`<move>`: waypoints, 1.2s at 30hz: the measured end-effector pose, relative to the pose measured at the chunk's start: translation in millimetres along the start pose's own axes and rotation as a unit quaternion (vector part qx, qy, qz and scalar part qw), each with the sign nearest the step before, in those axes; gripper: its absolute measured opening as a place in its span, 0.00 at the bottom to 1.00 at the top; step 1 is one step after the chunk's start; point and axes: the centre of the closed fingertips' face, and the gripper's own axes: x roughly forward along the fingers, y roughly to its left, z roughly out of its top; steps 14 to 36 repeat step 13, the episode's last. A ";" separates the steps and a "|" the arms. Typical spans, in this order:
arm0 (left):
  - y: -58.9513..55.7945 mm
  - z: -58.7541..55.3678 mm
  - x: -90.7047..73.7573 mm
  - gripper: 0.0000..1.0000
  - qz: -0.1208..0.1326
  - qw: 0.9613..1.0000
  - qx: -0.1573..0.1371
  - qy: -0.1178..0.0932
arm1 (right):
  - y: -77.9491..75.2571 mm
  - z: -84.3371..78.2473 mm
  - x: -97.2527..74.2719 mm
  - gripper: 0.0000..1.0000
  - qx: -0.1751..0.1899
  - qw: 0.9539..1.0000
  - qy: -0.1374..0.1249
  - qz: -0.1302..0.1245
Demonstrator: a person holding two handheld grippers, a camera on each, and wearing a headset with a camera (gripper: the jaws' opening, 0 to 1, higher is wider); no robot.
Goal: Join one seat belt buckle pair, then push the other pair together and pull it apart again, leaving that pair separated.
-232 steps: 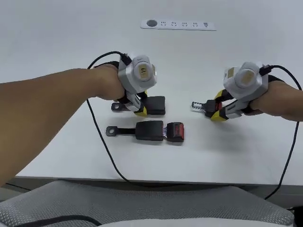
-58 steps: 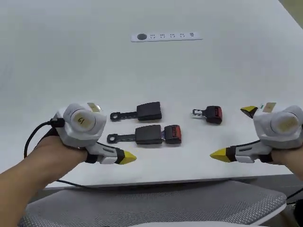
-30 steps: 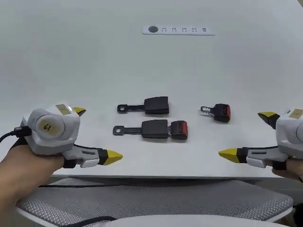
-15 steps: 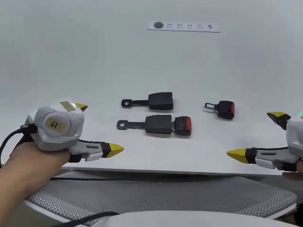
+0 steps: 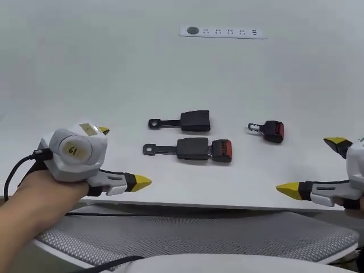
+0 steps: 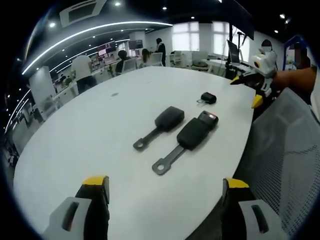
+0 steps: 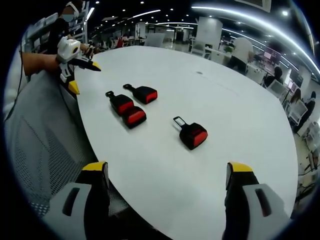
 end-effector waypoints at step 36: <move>2.1 -9.3 1.2 0.98 -0.001 1.000 -0.016 0.008 | -0.1 -2.0 -3.2 0.99 0.001 1.000 0.003 -0.002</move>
